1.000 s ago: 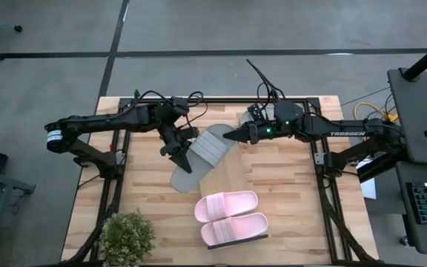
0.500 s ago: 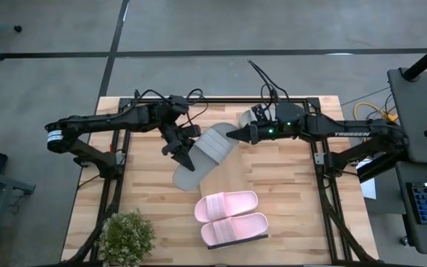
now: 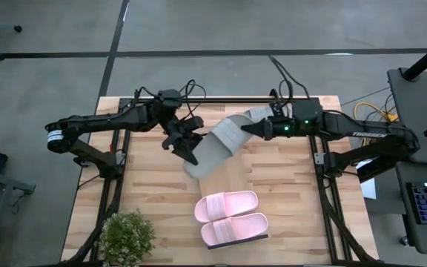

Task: Pick and place slides into the shelf
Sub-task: Put the bottom gray slide on the shelf

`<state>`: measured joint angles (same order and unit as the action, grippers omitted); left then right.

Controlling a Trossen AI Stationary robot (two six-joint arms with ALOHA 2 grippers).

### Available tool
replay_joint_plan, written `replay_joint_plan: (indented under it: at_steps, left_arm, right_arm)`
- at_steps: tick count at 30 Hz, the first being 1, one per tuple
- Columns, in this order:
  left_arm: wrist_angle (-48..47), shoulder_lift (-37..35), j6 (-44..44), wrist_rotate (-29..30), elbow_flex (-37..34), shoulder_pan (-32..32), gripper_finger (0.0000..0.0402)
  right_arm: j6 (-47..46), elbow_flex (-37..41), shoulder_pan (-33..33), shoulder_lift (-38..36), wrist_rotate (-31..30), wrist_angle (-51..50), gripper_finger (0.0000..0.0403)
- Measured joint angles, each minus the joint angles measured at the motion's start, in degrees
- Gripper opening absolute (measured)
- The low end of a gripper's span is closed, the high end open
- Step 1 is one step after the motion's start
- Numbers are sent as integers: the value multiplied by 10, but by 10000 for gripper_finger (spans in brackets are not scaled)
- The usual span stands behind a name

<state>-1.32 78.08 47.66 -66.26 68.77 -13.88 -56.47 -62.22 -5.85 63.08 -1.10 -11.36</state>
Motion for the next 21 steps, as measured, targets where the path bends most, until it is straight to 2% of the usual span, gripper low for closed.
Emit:
replay_joint_plan:
  at_steps: [5,11,15,21]
  left_arm:
    - [0,-1,0,27,0,-5,259]
    - [36,-5,0,99,0,-6,260]
    - [83,-6,13,115,0,-12,260]
    - [99,-13,13,123,8,-27,261]
  right_arm:
    - [1,2,4,-28,-46,-23,35]
    - [-5,4,23,-55,-122,-48,34]
    - [-17,4,32,-69,-146,-74,34]
    - [-22,4,41,-84,-171,-94,34]
